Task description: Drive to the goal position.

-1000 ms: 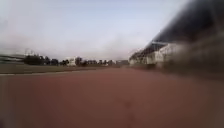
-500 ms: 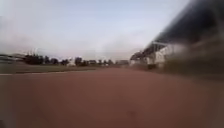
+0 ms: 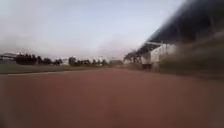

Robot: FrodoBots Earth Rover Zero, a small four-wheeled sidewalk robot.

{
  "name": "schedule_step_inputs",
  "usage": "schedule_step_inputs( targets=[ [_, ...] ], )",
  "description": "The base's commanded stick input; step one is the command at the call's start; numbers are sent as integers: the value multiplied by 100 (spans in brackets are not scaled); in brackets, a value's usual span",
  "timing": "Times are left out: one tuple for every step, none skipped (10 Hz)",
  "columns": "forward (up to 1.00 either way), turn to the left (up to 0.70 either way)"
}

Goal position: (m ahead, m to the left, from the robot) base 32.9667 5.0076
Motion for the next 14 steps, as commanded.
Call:
schedule_step_inputs(
  targets=[
    [70,-25],
    [70,-25],
    [70,-25],
    [70,-15],
    [70,0],
    [70,0],
    [70,0],
    [70,-5],
    [70,-24],
    [70,-30],
    [70,-30],
    [70,-30],
    [70,-30],
    [70,-30]
  ],
)
